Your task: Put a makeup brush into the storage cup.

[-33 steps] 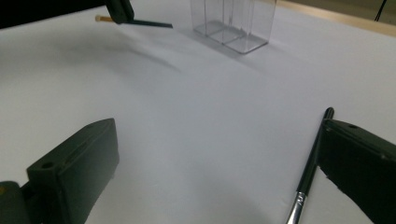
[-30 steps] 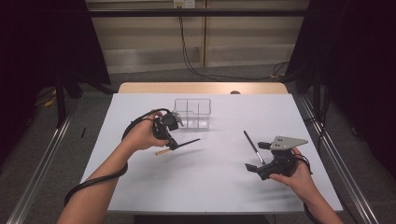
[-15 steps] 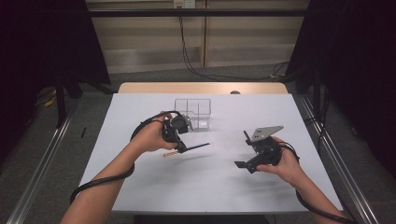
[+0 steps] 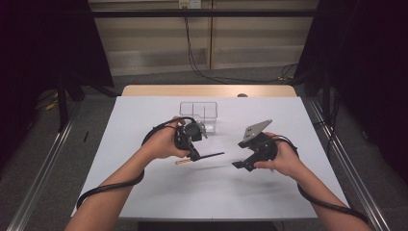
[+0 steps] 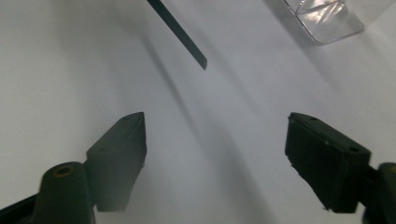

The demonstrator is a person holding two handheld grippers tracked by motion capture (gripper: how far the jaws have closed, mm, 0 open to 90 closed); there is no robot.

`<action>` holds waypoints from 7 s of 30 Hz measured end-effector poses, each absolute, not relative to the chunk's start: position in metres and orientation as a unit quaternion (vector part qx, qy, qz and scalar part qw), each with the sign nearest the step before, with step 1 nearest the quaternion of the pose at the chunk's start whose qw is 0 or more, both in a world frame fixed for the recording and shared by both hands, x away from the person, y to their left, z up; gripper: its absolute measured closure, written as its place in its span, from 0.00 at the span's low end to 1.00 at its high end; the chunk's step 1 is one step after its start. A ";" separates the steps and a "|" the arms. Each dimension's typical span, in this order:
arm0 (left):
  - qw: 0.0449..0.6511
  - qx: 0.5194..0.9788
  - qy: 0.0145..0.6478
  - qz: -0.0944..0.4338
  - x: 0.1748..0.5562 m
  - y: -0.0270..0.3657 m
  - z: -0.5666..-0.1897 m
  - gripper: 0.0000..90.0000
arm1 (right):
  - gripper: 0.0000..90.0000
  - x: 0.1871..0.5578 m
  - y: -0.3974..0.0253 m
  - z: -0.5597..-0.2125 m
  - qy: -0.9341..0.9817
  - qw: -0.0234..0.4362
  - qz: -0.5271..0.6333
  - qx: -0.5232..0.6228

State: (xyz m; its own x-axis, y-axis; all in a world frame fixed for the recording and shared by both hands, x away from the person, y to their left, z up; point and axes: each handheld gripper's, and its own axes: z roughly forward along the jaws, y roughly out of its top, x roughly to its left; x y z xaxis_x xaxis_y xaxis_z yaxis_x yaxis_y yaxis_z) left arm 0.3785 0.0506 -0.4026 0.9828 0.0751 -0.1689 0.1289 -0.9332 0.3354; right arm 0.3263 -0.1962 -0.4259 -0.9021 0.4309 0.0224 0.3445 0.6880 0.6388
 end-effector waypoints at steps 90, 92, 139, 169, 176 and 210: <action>0.583 0.793 0.167 -0.063 0.381 0.089 -0.428 0.06 | 0.95 0.313 -0.201 -0.452 0.819 0.086 0.518 0.231; 0.592 0.786 0.167 -0.063 0.379 0.086 -0.431 0.06 | 0.95 0.313 -0.199 -0.451 0.813 0.087 0.526 0.235; 0.661 0.731 0.150 -0.078 0.370 0.074 -0.435 0.92 | 0.91 0.313 -0.176 -0.457 0.781 0.071 0.562 0.263; 0.649 0.743 0.160 -0.019 0.379 0.099 -0.416 0.92 | 0.14 0.304 -0.223 -0.452 0.765 0.114 0.566 0.286; 0.647 0.744 0.166 -0.014 0.381 0.104 -0.416 0.92 | 0.10 0.299 -0.236 -0.455 0.762 0.116 0.564 0.295; 0.634 0.753 0.177 0.015 0.391 0.121 -0.411 0.92 | 0.03 0.286 -0.266 -0.462 0.764 0.125 0.551 0.311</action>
State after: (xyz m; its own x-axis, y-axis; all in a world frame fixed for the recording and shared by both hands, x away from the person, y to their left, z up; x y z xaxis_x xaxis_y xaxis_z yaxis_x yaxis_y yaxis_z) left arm 0.3914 0.1209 -0.4108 0.9365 0.2863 -0.2023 0.2482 -0.1340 0.9594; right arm 0.2857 -0.2664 -0.4616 -0.7757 0.6125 0.1522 0.3374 0.1987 0.9201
